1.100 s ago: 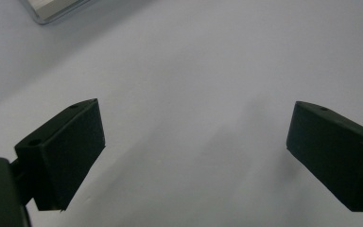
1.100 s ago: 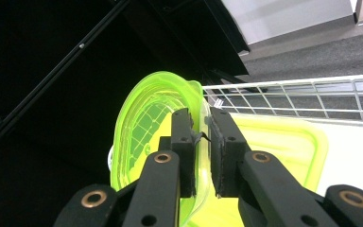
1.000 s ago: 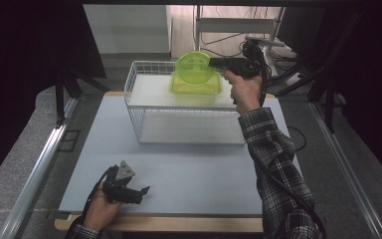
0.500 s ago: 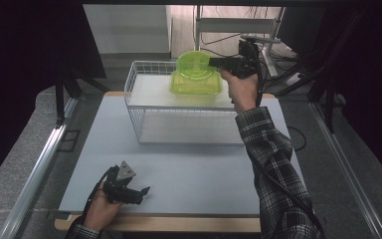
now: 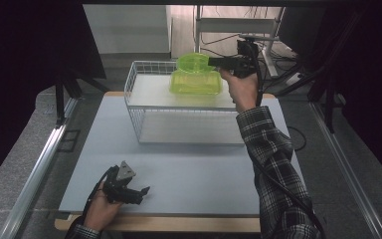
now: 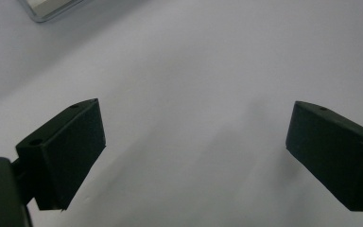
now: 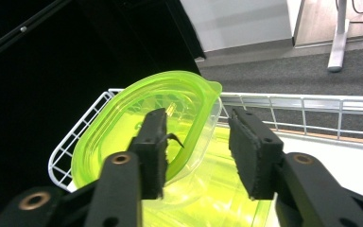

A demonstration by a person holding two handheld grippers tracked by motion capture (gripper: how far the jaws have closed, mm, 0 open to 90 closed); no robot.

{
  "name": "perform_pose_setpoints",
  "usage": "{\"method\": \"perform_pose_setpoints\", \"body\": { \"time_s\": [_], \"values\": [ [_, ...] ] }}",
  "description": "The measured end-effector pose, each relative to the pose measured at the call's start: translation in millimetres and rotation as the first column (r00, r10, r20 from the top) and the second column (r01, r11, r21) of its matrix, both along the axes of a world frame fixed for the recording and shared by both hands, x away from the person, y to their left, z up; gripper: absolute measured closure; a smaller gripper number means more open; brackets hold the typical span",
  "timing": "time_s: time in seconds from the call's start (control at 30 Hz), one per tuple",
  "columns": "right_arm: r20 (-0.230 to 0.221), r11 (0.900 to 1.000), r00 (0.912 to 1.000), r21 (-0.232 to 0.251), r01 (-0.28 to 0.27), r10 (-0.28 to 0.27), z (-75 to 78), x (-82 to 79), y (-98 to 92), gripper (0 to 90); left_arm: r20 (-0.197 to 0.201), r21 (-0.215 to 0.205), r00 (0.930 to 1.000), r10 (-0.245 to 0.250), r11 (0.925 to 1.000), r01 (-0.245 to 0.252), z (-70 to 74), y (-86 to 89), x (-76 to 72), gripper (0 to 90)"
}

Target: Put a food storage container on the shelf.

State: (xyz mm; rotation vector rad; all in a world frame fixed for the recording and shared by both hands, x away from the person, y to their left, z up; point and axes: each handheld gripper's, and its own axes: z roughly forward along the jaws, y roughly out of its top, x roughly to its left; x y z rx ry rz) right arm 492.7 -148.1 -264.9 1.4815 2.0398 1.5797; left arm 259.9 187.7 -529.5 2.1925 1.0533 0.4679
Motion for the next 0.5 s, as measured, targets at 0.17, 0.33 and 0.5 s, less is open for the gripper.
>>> {"method": "perform_pose_setpoints", "body": {
  "time_s": [0.17,0.33,0.5],
  "values": [
    [-0.002,0.999,0.9987,0.002,-0.051,0.051,1.0,-3.2,-3.0,45.0,0.0,0.008,1.0,-0.003,1.0,0.003,-0.1,-0.7,0.0,5.1],
    [0.007,0.994,0.9946,-0.02,-0.103,0.103,-0.1,-8.6,-4.8,36.5,0.002,0.007,1.0,-0.001,1.0,0.001,-0.5,-1.3,-0.2,5.1],
    [0.03,0.991,0.9916,-0.052,-0.125,0.126,-0.3,-15.7,-6.0,26.5,0.006,0.018,1.0,-0.004,0.9998,0.004,-0.9,-1.5,-0.2,5.0]
  ]
}}
